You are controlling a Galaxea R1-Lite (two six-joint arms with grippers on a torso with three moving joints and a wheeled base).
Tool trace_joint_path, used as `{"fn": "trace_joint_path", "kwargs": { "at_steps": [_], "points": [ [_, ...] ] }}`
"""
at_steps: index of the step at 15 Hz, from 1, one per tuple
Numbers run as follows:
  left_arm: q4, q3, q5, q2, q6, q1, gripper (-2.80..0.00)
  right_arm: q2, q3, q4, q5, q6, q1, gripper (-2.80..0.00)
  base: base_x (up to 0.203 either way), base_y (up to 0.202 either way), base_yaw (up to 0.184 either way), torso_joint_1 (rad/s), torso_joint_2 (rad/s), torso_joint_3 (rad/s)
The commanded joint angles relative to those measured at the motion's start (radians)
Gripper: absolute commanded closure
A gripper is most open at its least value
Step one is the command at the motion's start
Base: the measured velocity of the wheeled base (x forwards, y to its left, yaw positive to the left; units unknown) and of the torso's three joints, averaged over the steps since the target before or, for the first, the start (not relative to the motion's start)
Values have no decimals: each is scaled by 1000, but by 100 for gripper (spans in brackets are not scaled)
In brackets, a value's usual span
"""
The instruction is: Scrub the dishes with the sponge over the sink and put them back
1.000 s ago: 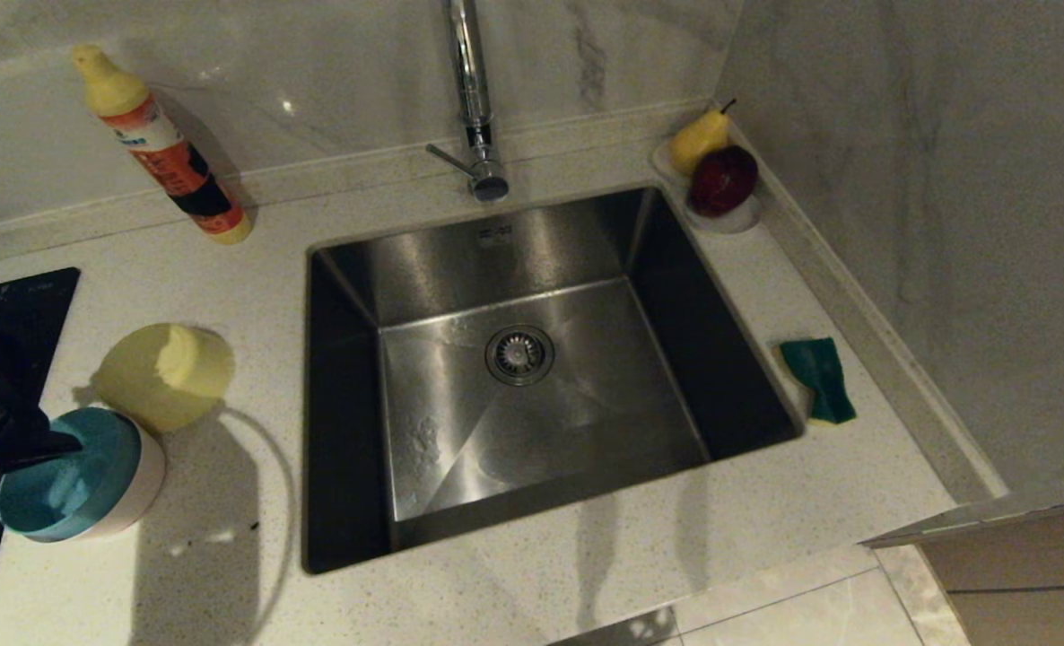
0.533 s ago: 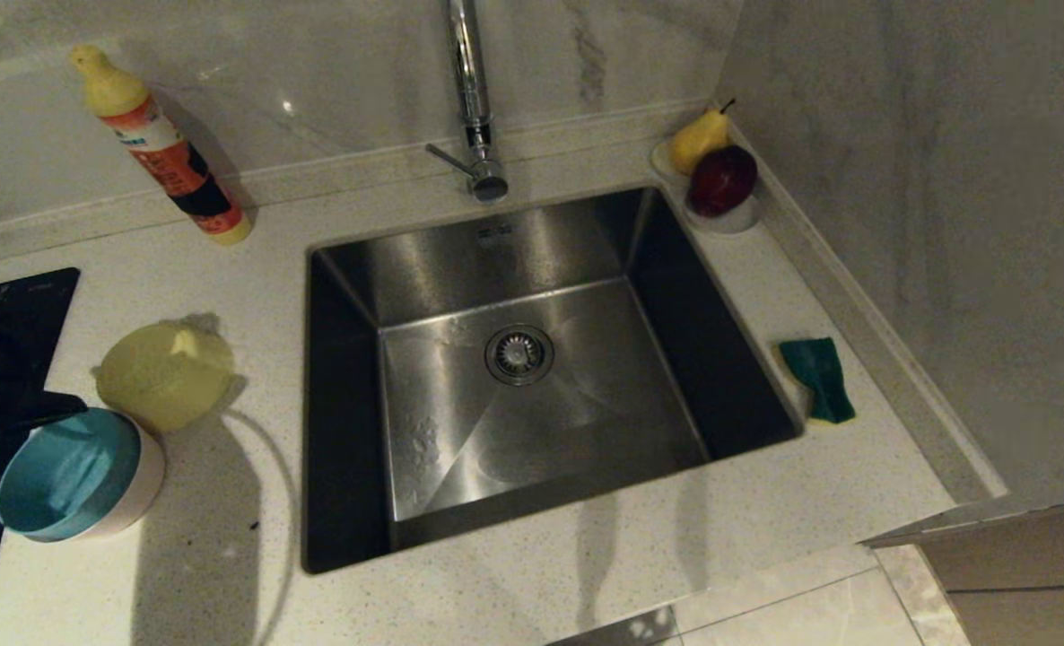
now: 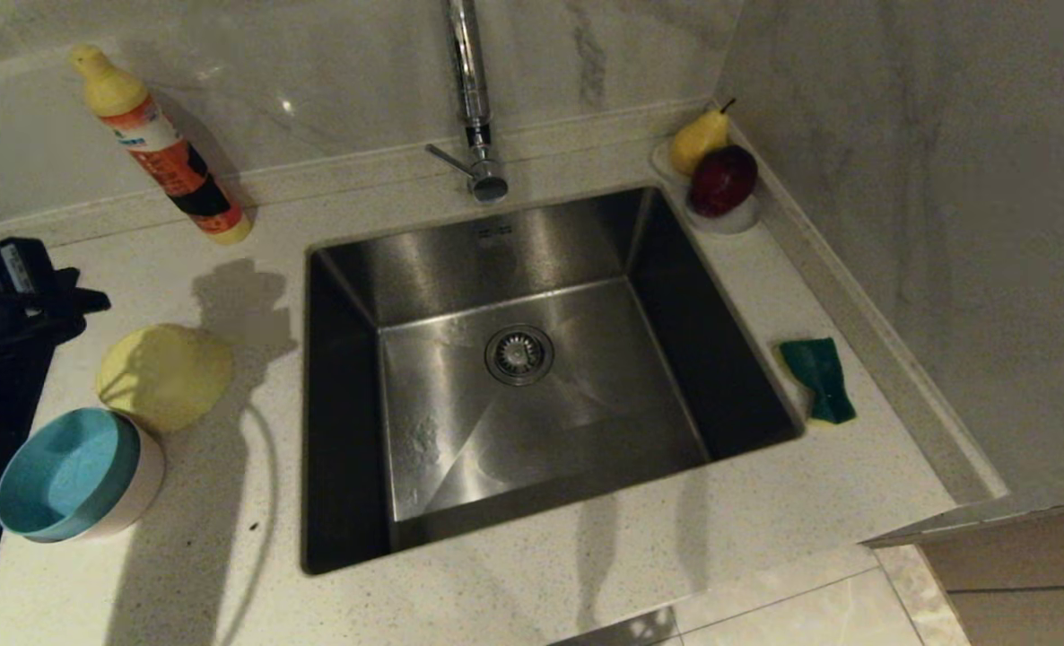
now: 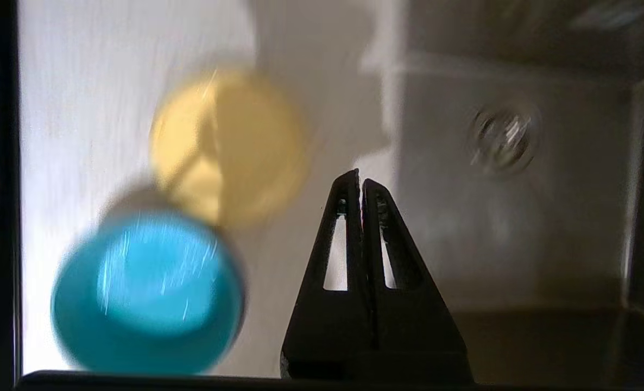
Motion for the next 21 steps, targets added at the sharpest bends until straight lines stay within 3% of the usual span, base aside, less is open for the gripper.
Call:
{"fn": "trace_joint_path", "kwargs": {
  "at_steps": [1, 4, 15, 21],
  "points": [
    [-46, 10, 52, -76, 12, -100, 0, -2, 0, 0, 1, -1, 0, 0, 0, 0, 0, 0, 0, 0],
    [-58, 82, 87, -160, 64, -165, 0, -2, 0, 0, 1, -1, 0, 0, 0, 0, 0, 0, 0, 0],
    [-49, 314, 88, -657, 114, -168, 0, -2, 0, 0, 1, -1, 0, 0, 0, 0, 0, 0, 0, 0],
    [-45, 511, 96, -909, 113, -167, 0, -2, 0, 0, 1, -1, 0, 0, 0, 0, 0, 0, 0, 0]
  ]
}}
